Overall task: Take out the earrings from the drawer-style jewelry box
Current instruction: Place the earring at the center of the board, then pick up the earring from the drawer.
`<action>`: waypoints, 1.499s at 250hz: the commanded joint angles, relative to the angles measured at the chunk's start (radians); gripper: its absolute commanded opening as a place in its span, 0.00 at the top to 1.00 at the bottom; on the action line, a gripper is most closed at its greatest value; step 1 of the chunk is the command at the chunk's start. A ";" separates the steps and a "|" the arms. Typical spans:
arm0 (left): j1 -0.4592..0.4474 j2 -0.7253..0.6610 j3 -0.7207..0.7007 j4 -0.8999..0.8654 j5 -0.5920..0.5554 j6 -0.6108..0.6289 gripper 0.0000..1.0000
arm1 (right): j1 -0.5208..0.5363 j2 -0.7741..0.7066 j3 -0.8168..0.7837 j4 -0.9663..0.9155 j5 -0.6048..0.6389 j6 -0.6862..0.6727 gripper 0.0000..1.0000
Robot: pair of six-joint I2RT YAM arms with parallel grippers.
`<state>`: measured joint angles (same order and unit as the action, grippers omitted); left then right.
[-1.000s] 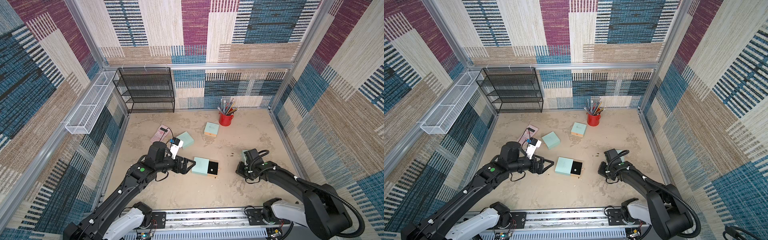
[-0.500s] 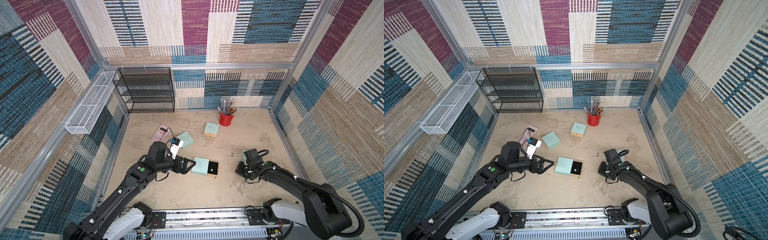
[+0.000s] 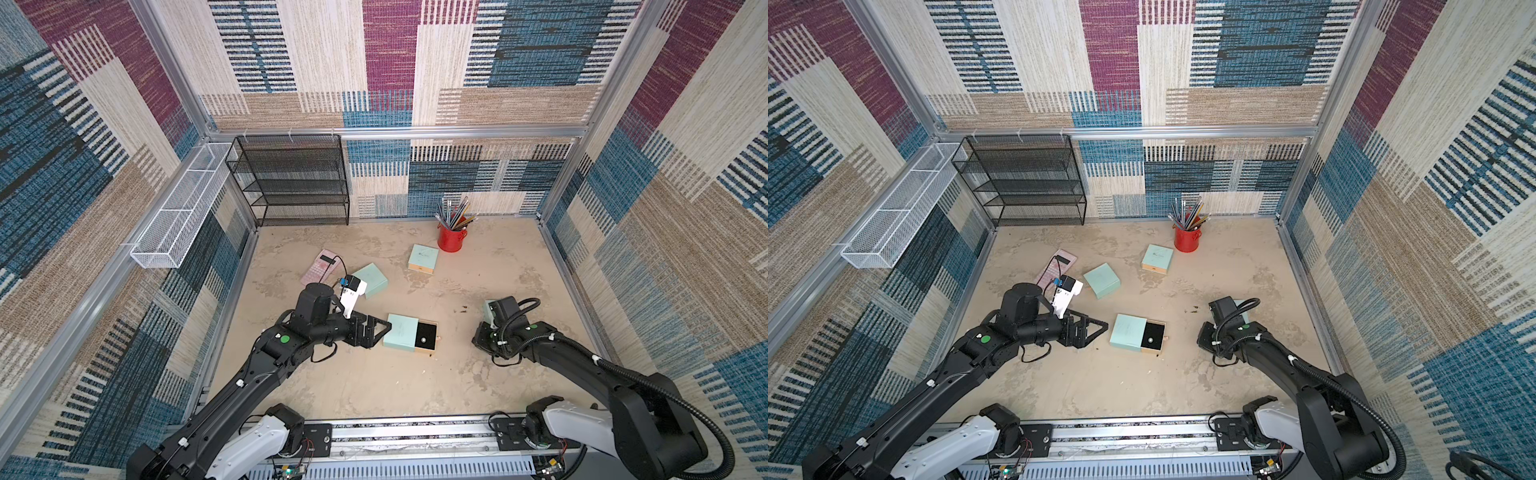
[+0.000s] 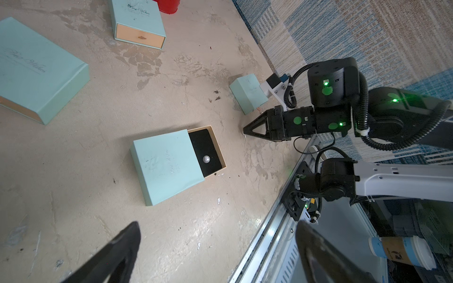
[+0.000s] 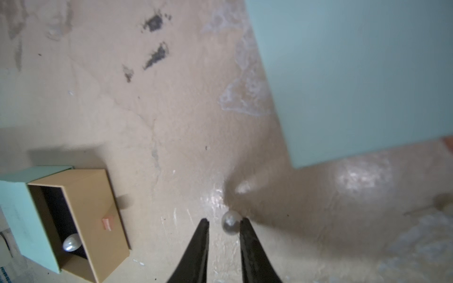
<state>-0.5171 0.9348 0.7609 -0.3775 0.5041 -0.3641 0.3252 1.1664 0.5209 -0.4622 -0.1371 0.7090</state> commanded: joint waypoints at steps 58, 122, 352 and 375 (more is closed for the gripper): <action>0.002 -0.002 0.000 0.034 0.017 -0.004 0.01 | 0.000 -0.045 0.037 -0.017 -0.001 -0.024 0.68; 0.002 -0.008 0.000 0.035 0.017 -0.004 0.02 | 0.000 -0.050 0.039 -0.014 -0.008 -0.032 0.64; 0.002 -0.163 -0.088 0.073 -0.099 -0.020 0.01 | 0.466 0.291 0.353 -0.008 0.045 -0.120 0.62; 0.002 -0.140 -0.075 0.067 -0.091 -0.015 0.01 | 0.472 0.321 0.360 -0.010 0.054 -0.118 0.63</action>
<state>-0.5171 0.7769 0.6758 -0.3359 0.4210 -0.3714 0.7883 1.4605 0.8692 -0.4904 -0.0868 0.5964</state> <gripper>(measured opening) 0.986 0.374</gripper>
